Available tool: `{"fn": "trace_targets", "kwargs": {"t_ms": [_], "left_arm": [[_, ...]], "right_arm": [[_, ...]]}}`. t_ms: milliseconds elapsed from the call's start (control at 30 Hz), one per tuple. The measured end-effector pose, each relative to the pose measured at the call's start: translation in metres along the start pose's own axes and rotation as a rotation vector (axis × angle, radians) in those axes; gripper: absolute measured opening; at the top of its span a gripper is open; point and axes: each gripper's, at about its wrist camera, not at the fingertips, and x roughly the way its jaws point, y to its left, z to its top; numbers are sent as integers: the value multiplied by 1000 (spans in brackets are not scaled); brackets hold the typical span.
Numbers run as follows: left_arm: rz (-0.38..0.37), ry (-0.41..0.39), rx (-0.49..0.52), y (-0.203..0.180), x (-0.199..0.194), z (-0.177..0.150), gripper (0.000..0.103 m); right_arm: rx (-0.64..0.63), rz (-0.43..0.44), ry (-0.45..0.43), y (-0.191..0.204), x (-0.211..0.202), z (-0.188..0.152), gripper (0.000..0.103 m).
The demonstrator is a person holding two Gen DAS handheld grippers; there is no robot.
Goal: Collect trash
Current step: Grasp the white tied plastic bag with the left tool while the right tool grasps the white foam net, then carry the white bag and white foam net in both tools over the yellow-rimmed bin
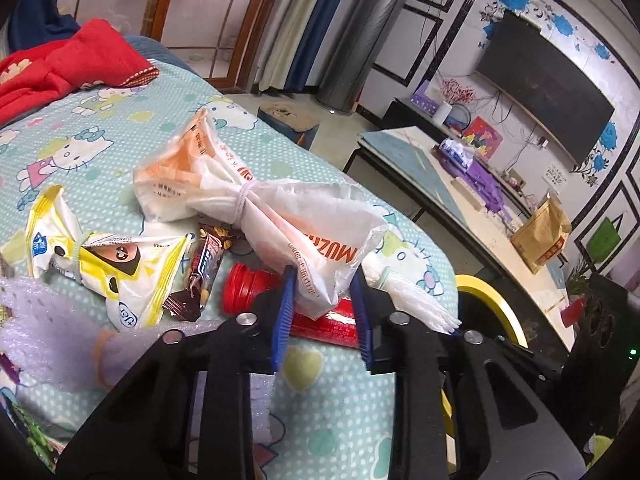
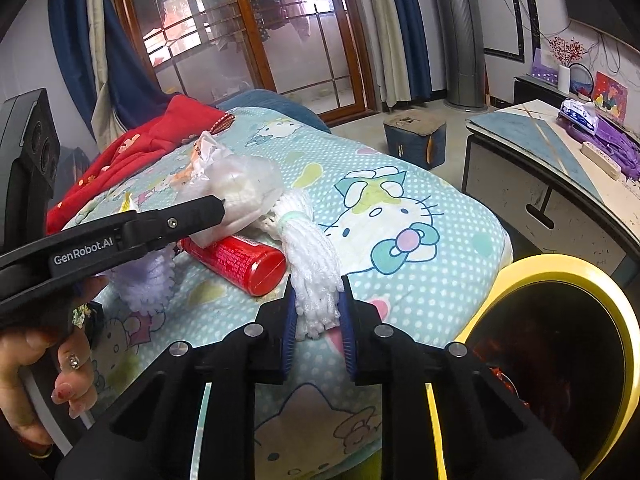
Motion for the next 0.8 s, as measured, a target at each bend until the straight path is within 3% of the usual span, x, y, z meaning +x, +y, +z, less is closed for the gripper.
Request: {"fn": "trace_targets", "kwargs": {"t_ms": [533,800], "left_arm": [[-88,-187,-8,-2,-63,12,14],[-115,-216,44,-19,-80,13,14]], "right_arm": [[-7,-36,-90,-1,-28,7,16],[-3,-54,-141,-5,-50,12,16]]}}
